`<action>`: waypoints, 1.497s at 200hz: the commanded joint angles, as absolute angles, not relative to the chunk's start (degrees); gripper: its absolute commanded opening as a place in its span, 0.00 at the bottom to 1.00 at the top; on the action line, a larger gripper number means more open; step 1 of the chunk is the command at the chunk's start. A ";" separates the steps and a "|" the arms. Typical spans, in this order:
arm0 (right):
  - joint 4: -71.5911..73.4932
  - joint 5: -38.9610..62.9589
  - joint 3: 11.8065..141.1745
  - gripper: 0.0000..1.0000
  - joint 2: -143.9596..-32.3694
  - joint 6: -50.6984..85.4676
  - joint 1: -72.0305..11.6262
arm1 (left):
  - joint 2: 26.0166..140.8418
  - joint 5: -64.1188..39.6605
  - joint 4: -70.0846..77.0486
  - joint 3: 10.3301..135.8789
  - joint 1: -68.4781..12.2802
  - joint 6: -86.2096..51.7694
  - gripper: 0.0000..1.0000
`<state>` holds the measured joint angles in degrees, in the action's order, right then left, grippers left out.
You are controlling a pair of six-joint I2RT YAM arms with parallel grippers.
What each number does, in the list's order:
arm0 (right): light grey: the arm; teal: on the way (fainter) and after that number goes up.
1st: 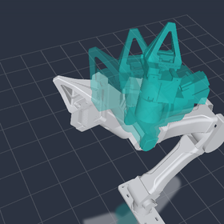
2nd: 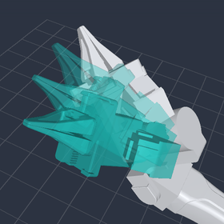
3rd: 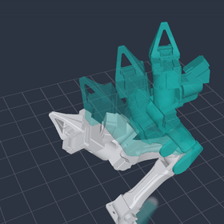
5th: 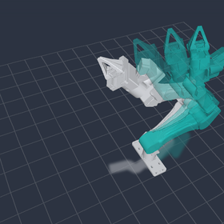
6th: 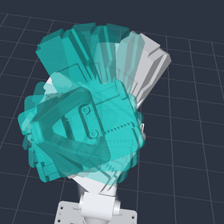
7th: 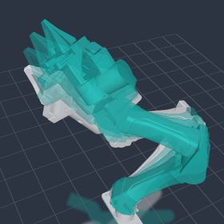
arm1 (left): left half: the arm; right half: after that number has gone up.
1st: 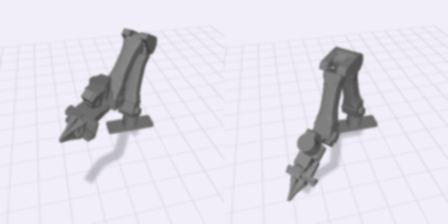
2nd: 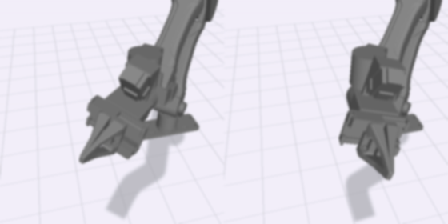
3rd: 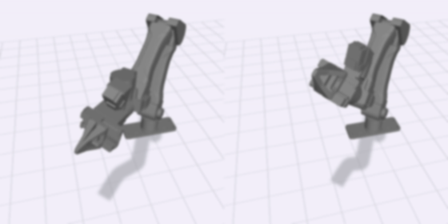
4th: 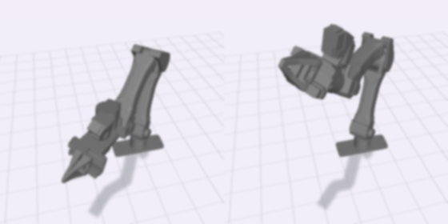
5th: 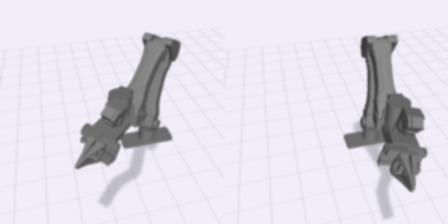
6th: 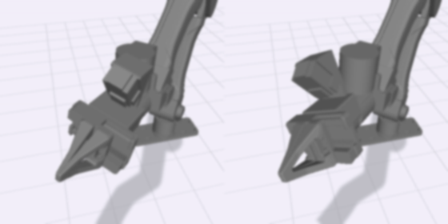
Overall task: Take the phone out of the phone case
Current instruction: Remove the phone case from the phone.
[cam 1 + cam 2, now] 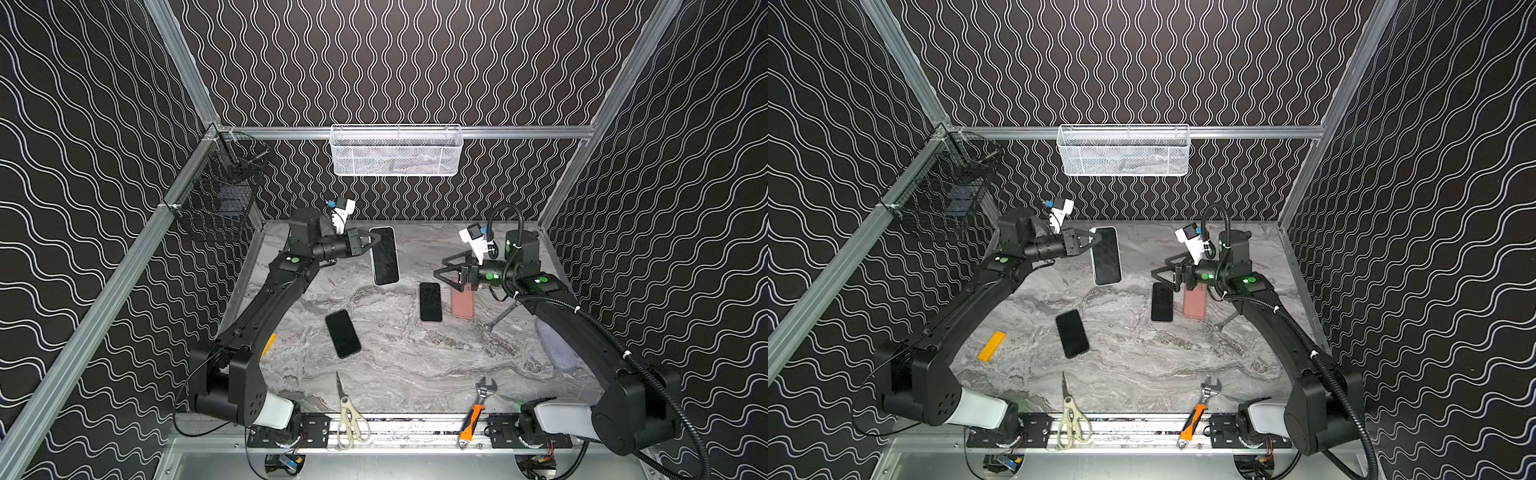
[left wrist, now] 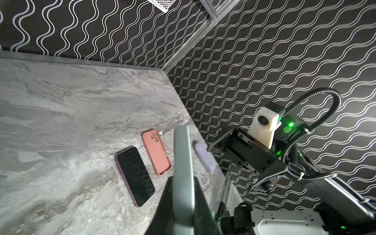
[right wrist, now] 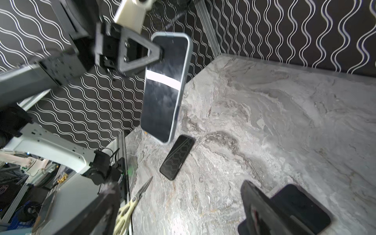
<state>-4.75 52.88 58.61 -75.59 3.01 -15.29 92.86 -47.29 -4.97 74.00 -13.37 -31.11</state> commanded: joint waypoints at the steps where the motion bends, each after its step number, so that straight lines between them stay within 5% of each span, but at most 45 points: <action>1: -2.59 51.04 57.48 0.94 -74.88 -1.61 -15.66 | 93.47 -46.99 -17.56 77.48 -13.37 -17.62 0.00; 113: -16.74 44.30 63.74 0.82 -82.24 -16.13 -26.68 | 97.11 -54.96 -21.45 79.50 -12.84 -10.02 0.00; 299: -24.32 51.82 66.53 0.64 -84.45 -20.54 -34.32 | 99.20 -68.71 -22.28 80.79 -18.40 -4.98 0.00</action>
<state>-22.35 50.48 66.50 -85.12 -19.11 -33.91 98.50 -64.97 -23.86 79.61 -17.10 -7.09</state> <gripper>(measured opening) 0.647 0.121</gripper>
